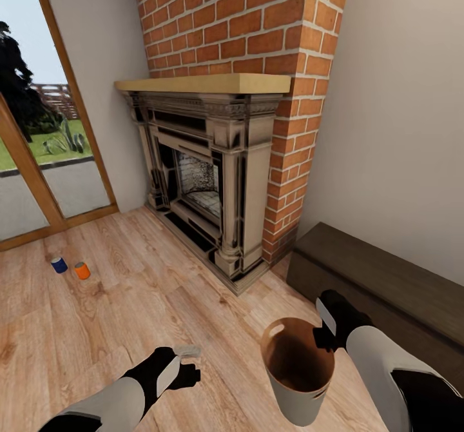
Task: Put the three can of soda from the living room inside the tash can in the kitchen.
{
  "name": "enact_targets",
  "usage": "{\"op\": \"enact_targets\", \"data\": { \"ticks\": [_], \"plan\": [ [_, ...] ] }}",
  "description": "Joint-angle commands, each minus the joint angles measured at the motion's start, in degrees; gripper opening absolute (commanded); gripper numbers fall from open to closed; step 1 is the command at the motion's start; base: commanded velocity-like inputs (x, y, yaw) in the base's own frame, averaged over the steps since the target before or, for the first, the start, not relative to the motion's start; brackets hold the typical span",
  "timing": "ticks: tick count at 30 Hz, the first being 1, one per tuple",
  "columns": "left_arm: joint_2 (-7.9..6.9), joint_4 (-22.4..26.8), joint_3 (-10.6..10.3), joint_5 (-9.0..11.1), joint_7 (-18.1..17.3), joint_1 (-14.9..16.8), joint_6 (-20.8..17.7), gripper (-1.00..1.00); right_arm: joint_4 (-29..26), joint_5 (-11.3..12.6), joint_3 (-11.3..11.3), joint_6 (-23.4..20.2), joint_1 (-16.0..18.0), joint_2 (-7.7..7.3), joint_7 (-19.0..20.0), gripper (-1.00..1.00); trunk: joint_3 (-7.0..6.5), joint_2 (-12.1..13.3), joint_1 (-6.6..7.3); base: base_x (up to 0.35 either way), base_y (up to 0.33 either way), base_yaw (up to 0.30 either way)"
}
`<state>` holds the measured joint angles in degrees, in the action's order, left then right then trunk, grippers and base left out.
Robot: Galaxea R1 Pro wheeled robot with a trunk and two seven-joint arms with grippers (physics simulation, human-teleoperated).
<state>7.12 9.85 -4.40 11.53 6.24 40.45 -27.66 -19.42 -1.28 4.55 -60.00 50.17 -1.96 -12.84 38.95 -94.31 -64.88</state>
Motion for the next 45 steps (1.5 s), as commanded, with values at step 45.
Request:
{"op": "enact_targets", "data": {
  "ticks": [45],
  "plan": [
    [0.0, 0.08, 0.0, 0.25, -0.42, -0.99, 0.85, 1.0, 4.85, 1.05, 0.27, 7.28, -1.5, -0.37, 7.36, -1.0, -0.01, 0.0, 0.0, 0.0, 0.0, 0.0]
  ]
}}
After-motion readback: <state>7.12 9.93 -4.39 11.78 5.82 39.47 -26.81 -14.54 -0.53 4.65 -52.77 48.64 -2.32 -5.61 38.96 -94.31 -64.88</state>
